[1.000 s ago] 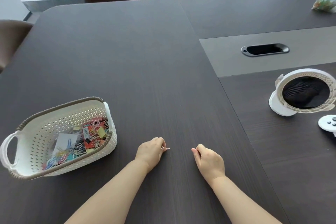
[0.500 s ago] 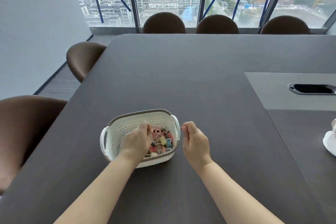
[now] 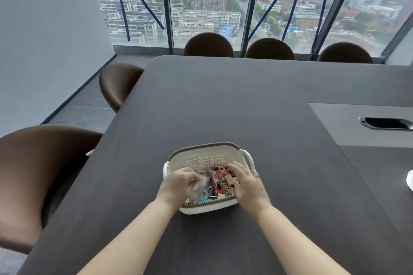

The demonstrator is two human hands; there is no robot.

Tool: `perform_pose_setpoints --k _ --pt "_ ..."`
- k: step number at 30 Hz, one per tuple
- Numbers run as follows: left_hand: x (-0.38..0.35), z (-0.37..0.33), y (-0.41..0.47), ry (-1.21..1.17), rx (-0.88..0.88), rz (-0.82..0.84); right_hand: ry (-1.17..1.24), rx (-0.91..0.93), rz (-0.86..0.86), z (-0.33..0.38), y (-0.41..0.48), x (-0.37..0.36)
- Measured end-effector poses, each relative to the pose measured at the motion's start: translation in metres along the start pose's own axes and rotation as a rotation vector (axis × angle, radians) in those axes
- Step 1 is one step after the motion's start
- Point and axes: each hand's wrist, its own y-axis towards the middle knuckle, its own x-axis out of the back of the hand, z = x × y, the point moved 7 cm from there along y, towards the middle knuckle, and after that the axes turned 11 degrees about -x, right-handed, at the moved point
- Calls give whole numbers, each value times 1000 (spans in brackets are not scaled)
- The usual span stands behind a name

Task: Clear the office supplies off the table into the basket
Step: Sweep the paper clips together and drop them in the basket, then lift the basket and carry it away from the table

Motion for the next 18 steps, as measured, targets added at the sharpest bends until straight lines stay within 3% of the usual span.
perform_pose_setpoints --k 5,9,11,18 --pt "4 -9 -2 298 -163 -47 -15 -1 -98 -3 -7 0" --pt "7 3 -13 353 53 -74 -7 7 -180 -7 -5 10" --pt "1 19 -22 296 208 0 -31 -40 -153 -12 0 14" --pt "-2 24 -49 3 525 -60 80 -279 155 -34 16 13"
